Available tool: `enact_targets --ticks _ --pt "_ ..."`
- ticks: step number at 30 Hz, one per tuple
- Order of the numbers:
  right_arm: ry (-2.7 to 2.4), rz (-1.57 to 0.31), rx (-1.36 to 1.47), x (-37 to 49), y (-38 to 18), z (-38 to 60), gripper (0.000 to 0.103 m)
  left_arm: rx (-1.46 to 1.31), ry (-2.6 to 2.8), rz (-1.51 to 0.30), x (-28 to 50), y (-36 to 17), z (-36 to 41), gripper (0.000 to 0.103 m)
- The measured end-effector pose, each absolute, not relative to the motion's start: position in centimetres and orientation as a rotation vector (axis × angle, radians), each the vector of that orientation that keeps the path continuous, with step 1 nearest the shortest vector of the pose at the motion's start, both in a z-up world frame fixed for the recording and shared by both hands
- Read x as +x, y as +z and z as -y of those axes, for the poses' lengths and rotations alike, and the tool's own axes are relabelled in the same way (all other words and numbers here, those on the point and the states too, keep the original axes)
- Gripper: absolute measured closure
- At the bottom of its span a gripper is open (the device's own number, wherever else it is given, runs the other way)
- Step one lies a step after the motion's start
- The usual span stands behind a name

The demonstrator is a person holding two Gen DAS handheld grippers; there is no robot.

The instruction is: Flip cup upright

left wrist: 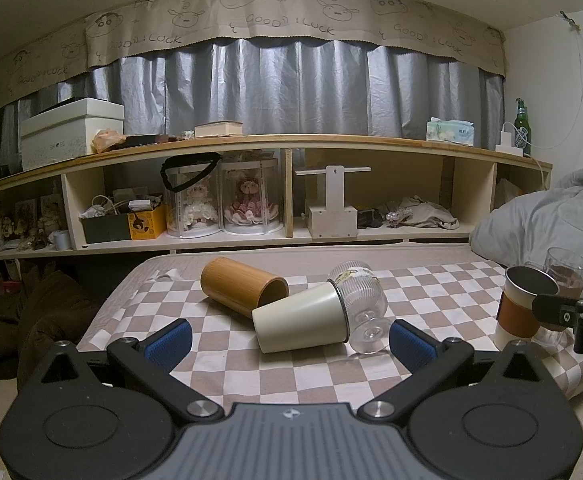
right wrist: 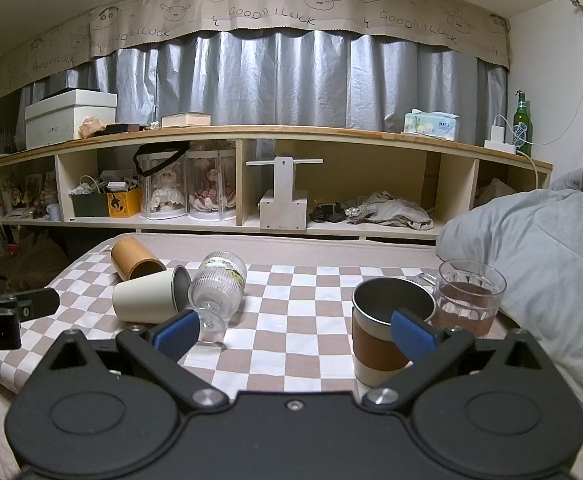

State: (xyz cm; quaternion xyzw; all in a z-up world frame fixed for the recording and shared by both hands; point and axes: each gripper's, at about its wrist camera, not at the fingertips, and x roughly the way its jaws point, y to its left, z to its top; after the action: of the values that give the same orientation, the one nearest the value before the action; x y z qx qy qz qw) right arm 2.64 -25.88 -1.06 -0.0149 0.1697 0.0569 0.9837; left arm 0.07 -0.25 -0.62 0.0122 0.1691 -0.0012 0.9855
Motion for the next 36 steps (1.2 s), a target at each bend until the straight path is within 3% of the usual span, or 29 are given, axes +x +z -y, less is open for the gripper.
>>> enact_targets --ticks 36 --pt "0.107 -0.353 -0.038 2.3 -1.6 26.1 0.0 0.026 -0.002 -0.341 0.3 -0.7 0.5 0.0"
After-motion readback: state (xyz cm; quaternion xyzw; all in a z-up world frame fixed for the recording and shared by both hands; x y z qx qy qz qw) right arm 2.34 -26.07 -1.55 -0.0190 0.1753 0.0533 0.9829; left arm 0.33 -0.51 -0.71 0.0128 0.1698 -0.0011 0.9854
